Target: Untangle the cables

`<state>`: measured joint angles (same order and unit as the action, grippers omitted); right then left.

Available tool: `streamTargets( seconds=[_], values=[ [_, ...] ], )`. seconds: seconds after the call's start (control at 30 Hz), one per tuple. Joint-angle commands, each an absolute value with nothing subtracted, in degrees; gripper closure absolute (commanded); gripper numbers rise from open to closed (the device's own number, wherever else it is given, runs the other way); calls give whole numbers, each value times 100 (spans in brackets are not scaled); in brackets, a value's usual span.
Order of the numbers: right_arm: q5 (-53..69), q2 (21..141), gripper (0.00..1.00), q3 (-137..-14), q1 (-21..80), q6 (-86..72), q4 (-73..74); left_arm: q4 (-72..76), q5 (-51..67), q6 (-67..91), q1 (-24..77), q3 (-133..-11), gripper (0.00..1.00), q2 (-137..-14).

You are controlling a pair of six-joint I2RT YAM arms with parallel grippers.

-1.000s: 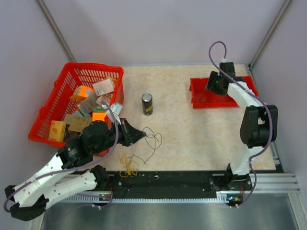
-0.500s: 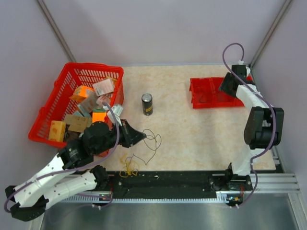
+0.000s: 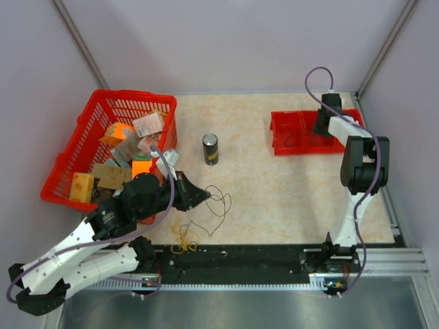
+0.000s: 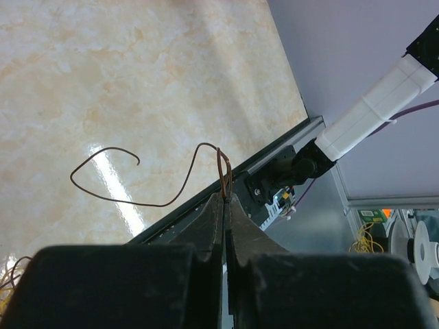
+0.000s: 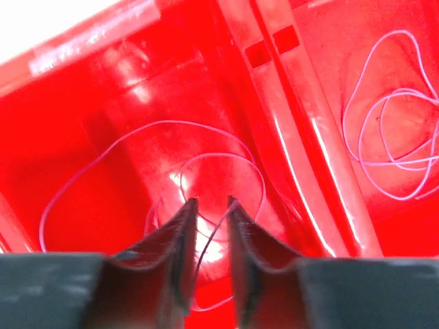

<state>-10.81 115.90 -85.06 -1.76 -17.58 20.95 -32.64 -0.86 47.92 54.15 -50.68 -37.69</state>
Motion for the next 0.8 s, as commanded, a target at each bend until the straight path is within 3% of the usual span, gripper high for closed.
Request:
streamTargets(
  seconds=[0.0, 0.03, 0.07, 0.43, 0.77],
  values=[
    [-1328, 11558, 90, -8851, -53, -1381, 1618, -2892, -26, 4746, 5405, -5071, 100, -3797],
    [-1301, 11488, 98, -8824, -35, -1328, 1539, -2883, -26, 4746, 5405, -5063, 100, -3788],
    [-1318, 11409, 100, -8868, -35, -1301, 1555, -2874, -26, 4755, 5405, -5054, 100, -3788],
    [-1643, 9326, 100, -8946, -184, -1590, 2258, -2786, 202, 4790, 5405, -4948, 100, -3762],
    [-2119, 9018, 100, -9852, -457, -1626, 2698, -2909, 53, 4501, 5405, -4930, 100, -3560]
  ],
)
